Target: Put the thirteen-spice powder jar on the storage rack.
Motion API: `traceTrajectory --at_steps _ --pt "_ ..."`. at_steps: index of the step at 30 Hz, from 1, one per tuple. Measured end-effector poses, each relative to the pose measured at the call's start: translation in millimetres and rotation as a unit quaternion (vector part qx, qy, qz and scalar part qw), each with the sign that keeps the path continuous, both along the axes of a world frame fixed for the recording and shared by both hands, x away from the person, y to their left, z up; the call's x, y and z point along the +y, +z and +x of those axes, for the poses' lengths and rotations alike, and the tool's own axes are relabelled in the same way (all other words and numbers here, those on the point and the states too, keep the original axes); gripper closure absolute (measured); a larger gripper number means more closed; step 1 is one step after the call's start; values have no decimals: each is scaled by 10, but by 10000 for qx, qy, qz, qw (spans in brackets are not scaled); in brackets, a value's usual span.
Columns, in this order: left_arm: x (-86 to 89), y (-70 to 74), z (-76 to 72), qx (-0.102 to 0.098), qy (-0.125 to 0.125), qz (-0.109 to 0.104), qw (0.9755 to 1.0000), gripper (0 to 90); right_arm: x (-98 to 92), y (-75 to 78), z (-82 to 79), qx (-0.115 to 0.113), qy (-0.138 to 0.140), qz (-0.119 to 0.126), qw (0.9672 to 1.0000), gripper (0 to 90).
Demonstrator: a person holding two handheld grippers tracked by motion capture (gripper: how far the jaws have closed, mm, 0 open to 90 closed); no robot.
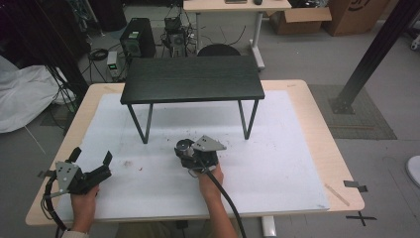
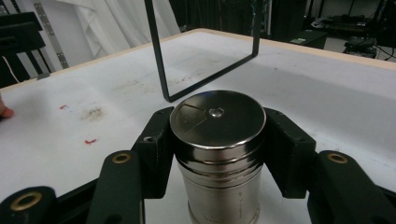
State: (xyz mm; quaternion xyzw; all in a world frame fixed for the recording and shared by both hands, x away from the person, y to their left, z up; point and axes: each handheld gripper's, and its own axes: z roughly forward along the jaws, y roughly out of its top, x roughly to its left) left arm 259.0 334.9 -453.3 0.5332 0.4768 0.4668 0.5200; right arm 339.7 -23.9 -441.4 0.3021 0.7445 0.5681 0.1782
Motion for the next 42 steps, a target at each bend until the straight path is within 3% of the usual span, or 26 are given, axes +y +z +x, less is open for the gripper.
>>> traceTrajectory --at_steps 13,29,42 --pt "-1 0 0 5 2 4 10000 9 -9 278 -73 -65 349 -58 9994 480" --pt "-2 0 0 7 2 1 10000 9 -47 638 -103 95 609 -13 9981 480" --pt "-2 0 1 9 2 -1 10000 9 -69 1066 -117 41 898 74 9959 480"
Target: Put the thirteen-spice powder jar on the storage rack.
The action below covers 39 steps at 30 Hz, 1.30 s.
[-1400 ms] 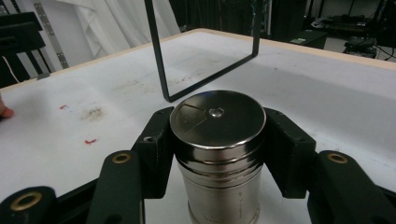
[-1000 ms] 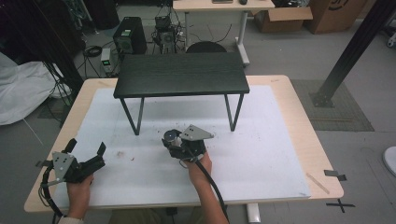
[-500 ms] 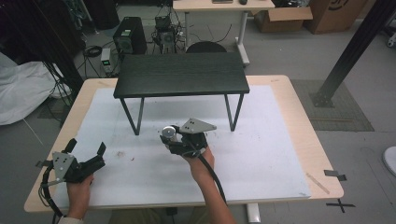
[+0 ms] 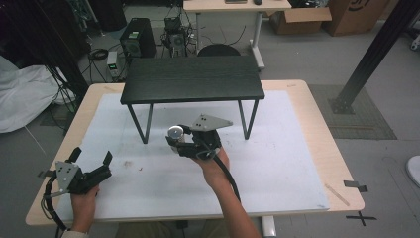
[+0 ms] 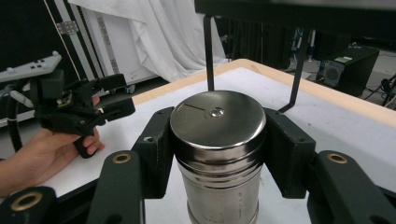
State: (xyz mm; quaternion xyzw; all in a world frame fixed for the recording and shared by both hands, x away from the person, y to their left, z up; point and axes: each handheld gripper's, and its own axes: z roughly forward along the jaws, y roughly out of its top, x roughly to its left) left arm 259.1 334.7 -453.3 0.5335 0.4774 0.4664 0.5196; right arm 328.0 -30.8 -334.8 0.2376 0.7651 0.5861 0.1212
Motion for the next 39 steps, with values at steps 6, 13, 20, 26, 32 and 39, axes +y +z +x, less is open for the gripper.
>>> traceTrajectory --at_steps 6,13,20,26,32,39 --pt "0 0 0 0 1 -1 10000 9 3 155 -10 -38 132 -21 9999 480" --pt "0 0 1 3 1 0 10000 9 14 311 13 -137 243 -9 9996 480" --pt "0 2 -1 13 1 -1 10000 9 22 487 73 -226 309 16 9993 480" --pt "1 1 -1 11 0 -7 10000 9 33 618 127 -249 375 45 9990 480" --pt "1 1 -1 8 0 -10 10000 9 43 730 176 -291 412 49 9987 480" --pt "2 1 -1 5 0 -15 10000 9 42 869 223 -350 457 85 9983 480"
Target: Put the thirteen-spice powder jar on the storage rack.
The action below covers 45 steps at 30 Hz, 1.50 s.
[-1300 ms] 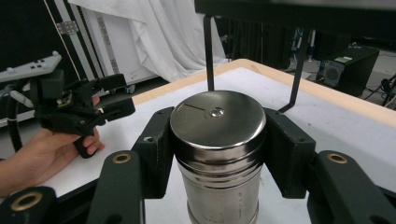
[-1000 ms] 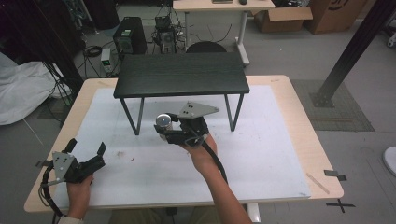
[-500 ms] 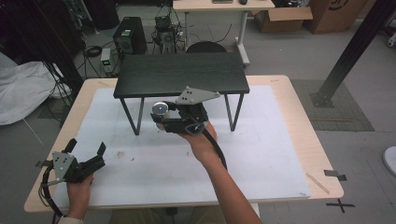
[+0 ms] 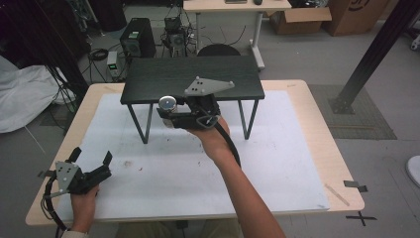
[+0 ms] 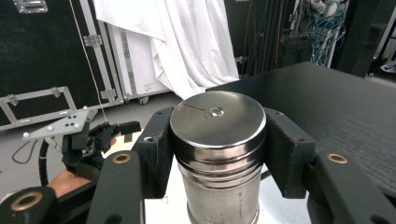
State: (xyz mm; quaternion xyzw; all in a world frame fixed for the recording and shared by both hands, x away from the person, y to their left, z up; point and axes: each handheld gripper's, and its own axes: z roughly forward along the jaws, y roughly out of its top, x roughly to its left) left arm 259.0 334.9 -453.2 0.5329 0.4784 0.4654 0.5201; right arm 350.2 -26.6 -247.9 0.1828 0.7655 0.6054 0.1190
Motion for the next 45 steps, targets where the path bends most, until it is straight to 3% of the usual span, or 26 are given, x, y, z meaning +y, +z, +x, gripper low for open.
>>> traceTrajectory --at_steps 13,25,34,45 --pt "-2 -2 1 -28 -1 -19 10000 9 -115 222 143 -10 -114 81 9999 480" --pt "1 -1 0 -18 -2 -5 10000 9 -206 370 332 -149 -473 188 9986 480" --pt "3 -1 0 -18 -3 9 10000 9 -268 439 566 -254 -1008 169 9944 480" --pt "3 -1 -2 -13 -5 -1 10000 9 -280 366 927 -43 -1602 111 9870 480"
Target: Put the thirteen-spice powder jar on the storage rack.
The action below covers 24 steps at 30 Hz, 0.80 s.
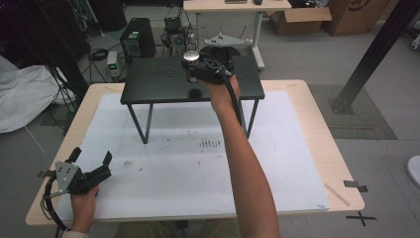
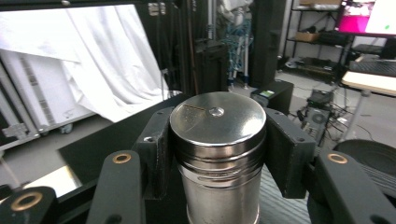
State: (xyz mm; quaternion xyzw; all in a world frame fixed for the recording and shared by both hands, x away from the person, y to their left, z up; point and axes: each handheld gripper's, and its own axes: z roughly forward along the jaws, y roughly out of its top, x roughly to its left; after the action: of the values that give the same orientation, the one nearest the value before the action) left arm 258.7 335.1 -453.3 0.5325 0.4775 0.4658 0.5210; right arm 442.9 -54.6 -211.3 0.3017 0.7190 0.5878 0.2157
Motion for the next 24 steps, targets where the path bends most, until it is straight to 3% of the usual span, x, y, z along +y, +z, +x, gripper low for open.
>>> traceTrajectory --at_steps 14,24 --pt "-3 1 3 -6 -2 -1 10000 9 -59 -116 246 216 -450 15 9988 480" --pt "-3 1 3 -3 -4 2 10000 9 -34 -184 327 372 -470 -66 9982 479"
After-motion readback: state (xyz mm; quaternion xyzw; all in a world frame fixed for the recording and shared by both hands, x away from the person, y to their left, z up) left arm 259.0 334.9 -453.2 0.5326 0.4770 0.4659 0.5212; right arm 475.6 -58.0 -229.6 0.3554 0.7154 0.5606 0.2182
